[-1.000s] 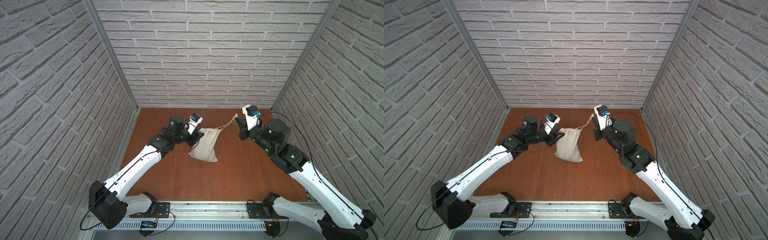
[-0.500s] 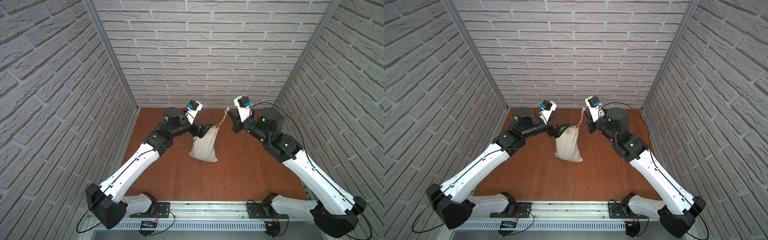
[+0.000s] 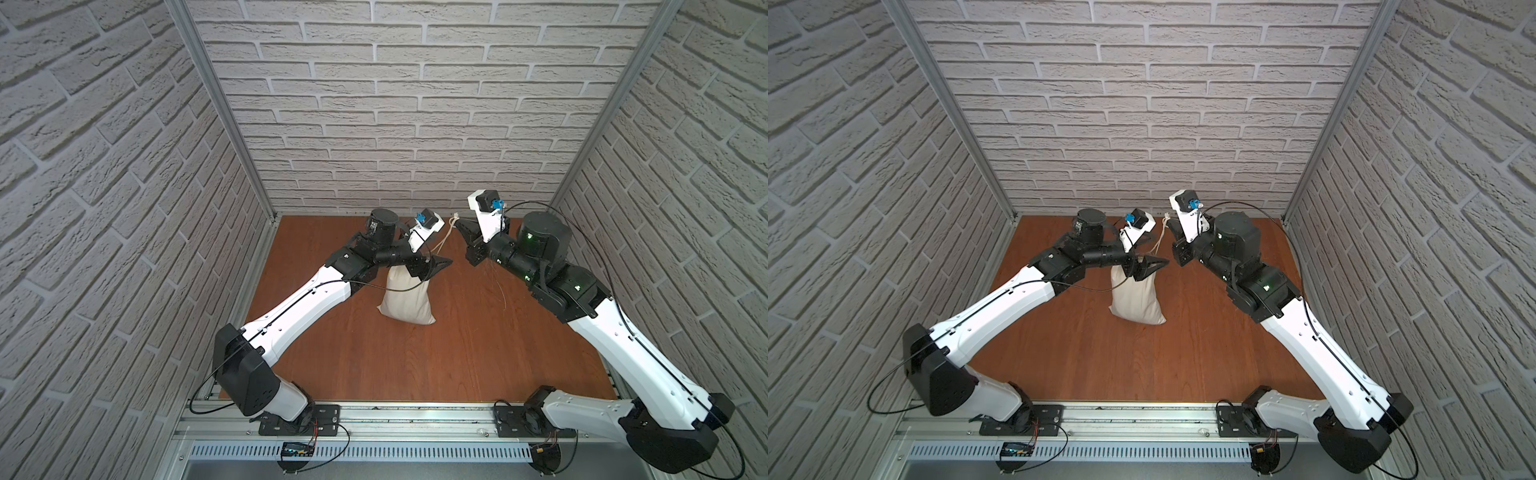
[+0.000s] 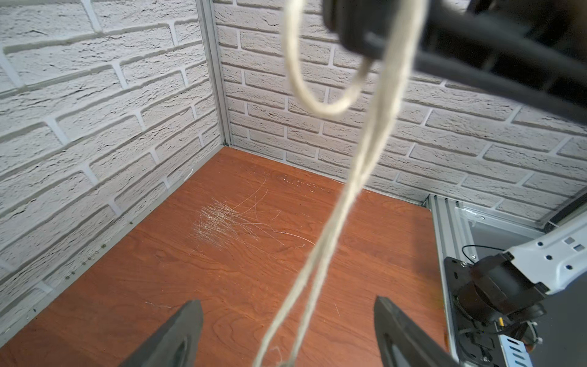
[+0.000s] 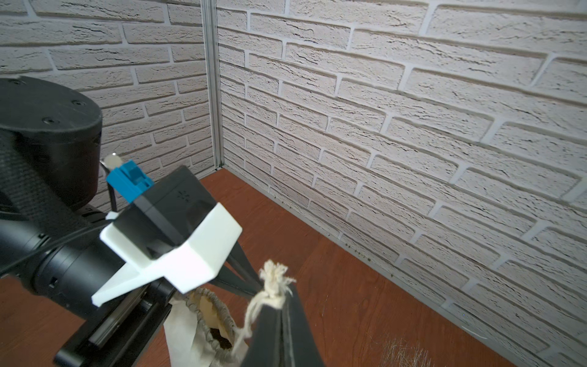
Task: Close the soil bag
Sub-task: Frap the soil bag at the center of the board.
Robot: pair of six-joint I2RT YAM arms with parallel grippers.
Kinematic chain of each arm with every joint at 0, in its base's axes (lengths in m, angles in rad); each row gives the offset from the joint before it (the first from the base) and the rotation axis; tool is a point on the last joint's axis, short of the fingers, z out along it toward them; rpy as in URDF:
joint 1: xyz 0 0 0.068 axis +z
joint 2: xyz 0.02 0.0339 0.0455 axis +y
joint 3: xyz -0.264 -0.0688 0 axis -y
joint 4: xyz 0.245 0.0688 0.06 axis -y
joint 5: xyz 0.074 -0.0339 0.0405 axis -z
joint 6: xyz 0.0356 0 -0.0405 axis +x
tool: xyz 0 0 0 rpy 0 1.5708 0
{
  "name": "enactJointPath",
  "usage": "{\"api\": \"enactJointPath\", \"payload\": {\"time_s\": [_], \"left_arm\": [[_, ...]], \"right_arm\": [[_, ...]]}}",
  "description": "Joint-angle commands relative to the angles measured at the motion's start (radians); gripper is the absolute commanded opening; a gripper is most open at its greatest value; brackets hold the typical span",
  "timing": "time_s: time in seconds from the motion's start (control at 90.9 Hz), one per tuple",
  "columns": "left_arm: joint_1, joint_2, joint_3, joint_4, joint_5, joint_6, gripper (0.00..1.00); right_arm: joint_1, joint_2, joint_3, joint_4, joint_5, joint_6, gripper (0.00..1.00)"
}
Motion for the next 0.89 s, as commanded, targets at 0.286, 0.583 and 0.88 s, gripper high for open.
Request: {"api": "enactJointPath", "payload": {"time_s": [0.286, 0.583, 0.88], "left_arm": [[-0.003, 0.003, 0.046, 0.026, -0.008, 0.026, 0.64], [0.002, 0.003, 0.067, -0.02, -0.007, 0.031, 0.37], [0.002, 0.042, 0.113, -0.1, -0.015, 0.04, 0.13]], "right_arm": [[0.007, 0.024, 0.103, 0.052, -0.018, -0.003, 0.03], [0.008, 0.042, 0.122, 0.041, -0.016, 0.005, 0.03], [0.009, 0.05, 0.137, 0.048, -0.017, 0.006, 0.03]]}}
